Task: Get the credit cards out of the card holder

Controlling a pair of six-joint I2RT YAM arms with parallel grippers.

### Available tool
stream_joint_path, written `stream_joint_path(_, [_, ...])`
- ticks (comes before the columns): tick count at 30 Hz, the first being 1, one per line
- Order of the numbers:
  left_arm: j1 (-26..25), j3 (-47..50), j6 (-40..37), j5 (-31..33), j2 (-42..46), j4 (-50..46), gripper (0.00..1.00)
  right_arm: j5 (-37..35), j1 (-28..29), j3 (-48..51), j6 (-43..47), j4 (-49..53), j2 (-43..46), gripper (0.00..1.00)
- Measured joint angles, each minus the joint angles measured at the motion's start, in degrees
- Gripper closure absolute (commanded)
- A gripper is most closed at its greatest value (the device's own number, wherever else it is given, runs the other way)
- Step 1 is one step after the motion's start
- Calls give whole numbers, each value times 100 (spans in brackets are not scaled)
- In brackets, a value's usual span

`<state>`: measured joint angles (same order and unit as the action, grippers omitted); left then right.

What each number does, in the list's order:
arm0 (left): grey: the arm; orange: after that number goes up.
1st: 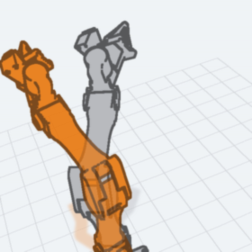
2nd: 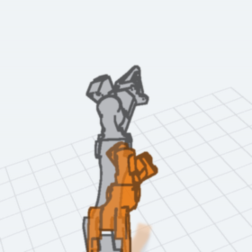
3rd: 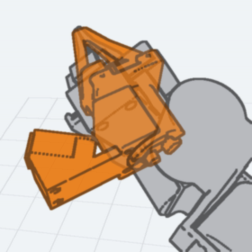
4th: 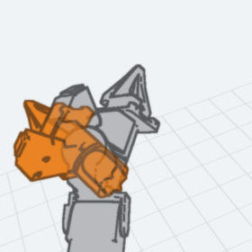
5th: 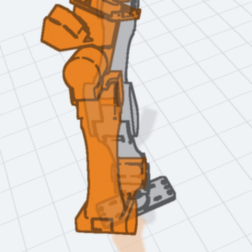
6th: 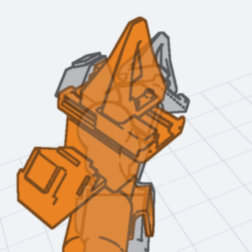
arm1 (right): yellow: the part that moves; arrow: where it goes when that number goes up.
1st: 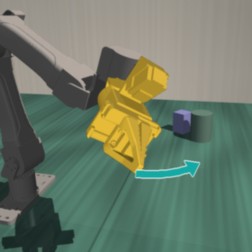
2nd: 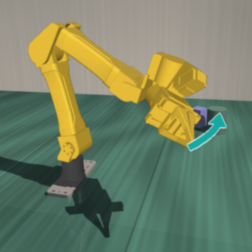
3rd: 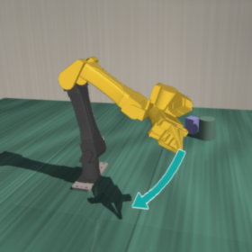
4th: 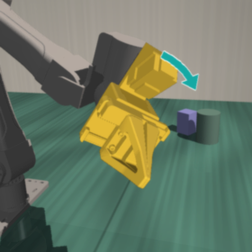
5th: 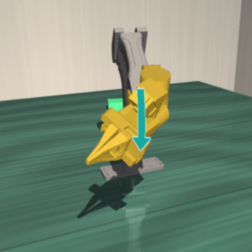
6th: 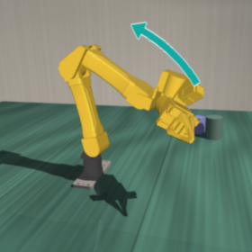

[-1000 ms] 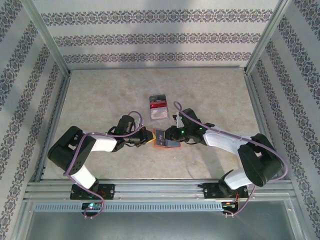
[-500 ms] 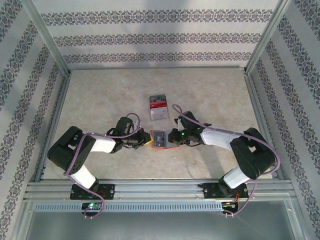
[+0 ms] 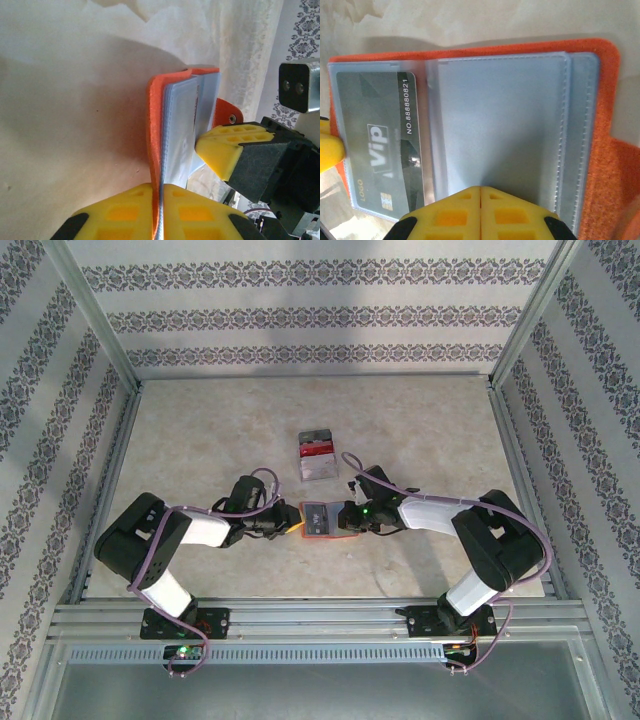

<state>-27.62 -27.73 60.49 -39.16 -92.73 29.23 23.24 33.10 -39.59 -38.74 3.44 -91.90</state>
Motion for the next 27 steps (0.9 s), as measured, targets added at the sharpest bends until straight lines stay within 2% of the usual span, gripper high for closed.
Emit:
stream_joint_path(7, [42, -127, -284, 111, 887, -839, 56, 17, 0, 0, 52, -35, -11, 93])
stream_joint_path(14, [42, -372, -374, 127, 730, -994, 50, 17, 2, 0, 101, -46, -13, 93])
stream_joint_path(21, [24, -616, -426, -85, 184, -1003, 50, 17, 4, 0, 116, -50, -15, 93])
stream_joint_path(23, [24, -721, -459, -138, 79, -1001, 53, 17, 4, 0, 116, -50, -15, 94])
stream_joint_path(27, [24, -793, -535, -153, -2, -1012, 64, 15, 4, 0, 116, -50, -15, 94])
